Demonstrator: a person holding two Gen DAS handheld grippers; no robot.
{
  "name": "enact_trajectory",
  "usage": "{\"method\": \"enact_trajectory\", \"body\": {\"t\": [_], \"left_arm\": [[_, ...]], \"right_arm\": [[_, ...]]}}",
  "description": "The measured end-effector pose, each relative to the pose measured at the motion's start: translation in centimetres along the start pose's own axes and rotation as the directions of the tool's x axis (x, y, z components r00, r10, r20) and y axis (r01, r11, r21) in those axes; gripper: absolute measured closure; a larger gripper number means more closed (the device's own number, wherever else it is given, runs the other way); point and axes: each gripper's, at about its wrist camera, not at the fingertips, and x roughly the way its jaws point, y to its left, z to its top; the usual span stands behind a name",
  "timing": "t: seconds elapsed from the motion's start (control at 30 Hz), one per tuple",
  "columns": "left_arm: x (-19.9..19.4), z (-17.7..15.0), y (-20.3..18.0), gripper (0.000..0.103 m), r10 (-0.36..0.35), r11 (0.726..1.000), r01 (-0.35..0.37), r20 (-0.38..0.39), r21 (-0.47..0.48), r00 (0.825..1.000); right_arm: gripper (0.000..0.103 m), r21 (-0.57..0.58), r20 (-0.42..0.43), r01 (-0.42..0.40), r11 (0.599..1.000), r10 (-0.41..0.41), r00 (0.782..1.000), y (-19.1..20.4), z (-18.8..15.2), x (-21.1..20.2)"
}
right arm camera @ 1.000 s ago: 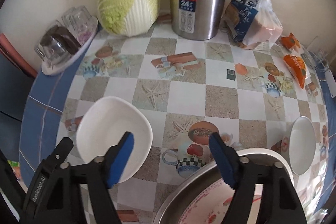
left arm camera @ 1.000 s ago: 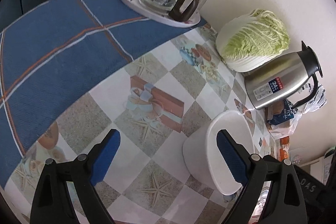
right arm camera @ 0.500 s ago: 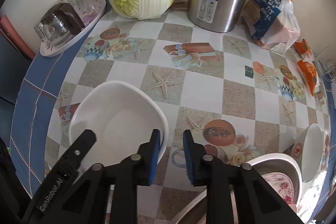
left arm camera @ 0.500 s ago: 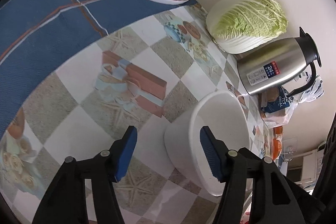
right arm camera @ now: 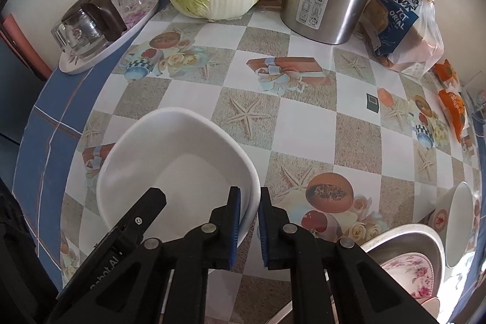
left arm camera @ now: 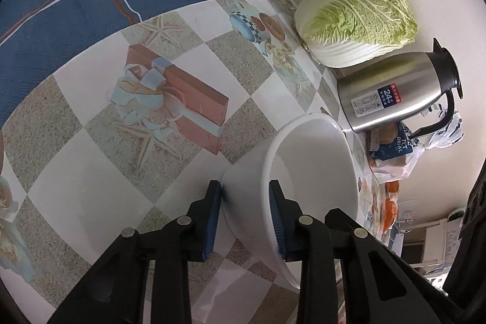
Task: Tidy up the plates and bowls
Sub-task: 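Close the left gripper on the square bowl rim while the right gripper grips it too, then lift the square MAX bowl with both grippers and carry it over the basin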
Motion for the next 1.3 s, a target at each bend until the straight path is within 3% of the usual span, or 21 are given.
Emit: {"method": "enact_trajectory", "body": {"t": [0.47,1.0,1.3], "left_arm": [[-1.5,-0.2,0.0,0.074,-0.022,0.999,0.024,-0.035,0.041,0.999],[-8.4,-1.7,-3.8,0.075,-0.057,0.983,0.047,0.054,0.175,0.997],[-11.9,-4.8,-7.4,0.075,-0.057,0.957,0.021,0.118,0.289,0.991]], "right_arm": [[0.090,0.014,0.033,-0.042,0.999,0.042,0.999,0.0,-1.1,-2.0],[0.090,0.042,0.133,-0.134,0.990,0.127,0.983,-1.7,-3.7,-8.8],[0.089,0.065,0.208,-0.154,0.986,0.137,0.968,-4.2,-6.1,-13.0]]}}
